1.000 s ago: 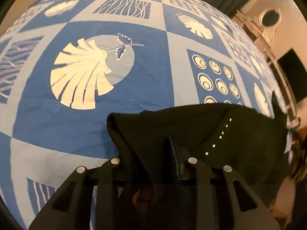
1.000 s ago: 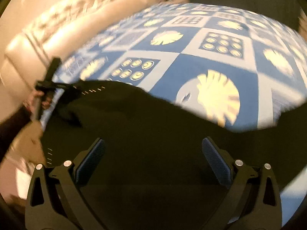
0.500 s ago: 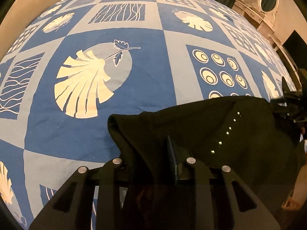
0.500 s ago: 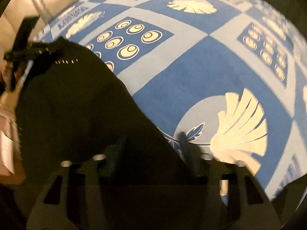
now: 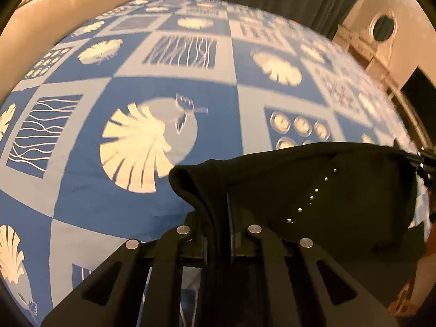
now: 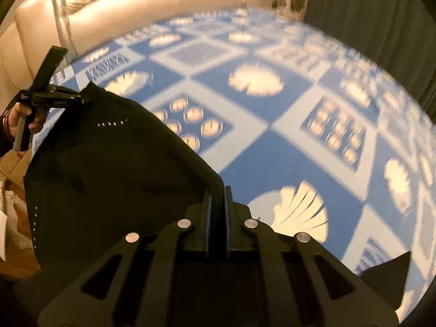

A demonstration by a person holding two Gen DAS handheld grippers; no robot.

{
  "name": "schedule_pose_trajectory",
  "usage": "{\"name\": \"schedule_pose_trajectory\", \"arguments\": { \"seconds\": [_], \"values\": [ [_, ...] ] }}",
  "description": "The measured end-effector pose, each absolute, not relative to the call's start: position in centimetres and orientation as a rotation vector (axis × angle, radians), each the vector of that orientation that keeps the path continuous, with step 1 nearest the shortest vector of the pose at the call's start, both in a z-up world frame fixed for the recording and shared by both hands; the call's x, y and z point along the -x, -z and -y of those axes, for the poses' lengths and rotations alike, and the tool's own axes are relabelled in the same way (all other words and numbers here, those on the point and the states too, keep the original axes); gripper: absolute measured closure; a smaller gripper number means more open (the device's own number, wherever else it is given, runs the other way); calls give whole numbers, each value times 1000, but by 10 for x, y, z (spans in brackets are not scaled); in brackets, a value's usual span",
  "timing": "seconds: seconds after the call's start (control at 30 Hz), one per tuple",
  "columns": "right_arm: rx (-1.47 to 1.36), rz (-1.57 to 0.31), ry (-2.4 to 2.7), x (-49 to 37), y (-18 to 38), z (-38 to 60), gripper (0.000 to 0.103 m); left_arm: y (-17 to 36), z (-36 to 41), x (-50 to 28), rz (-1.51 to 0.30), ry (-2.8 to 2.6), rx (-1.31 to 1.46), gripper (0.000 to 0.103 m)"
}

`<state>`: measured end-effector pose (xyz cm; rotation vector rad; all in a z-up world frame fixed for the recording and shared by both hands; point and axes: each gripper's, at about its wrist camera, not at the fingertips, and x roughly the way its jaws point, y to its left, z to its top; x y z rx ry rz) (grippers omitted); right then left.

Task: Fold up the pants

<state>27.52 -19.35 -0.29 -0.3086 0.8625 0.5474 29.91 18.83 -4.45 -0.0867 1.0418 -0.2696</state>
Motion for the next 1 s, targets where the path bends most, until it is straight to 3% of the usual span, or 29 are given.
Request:
{"name": "schedule_pose_trajectory", "arguments": {
  "seconds": [0.47, 0.63, 0.8, 0.9, 1.0],
  "values": [
    [469, -586, -476, -126, -23, 171, 96, -9, -215, -214, -863, 346, 224, 93],
    [460, -599, -481, -65, 0, 171, 95, -5, -225, -163, -854, 362, 223, 93],
    [484, -717, -489, -19, 55, 161, 94, 30, -237, -116, -924, 350, 249, 82],
    [516, -792, -488, -3, 84, 156, 88, 56, -237, -90, -1012, 332, 234, 80],
    [453, -836, -481, 10, 92, 160, 70, 77, -240, -65, -1079, 277, 205, 80]
  ]
}}
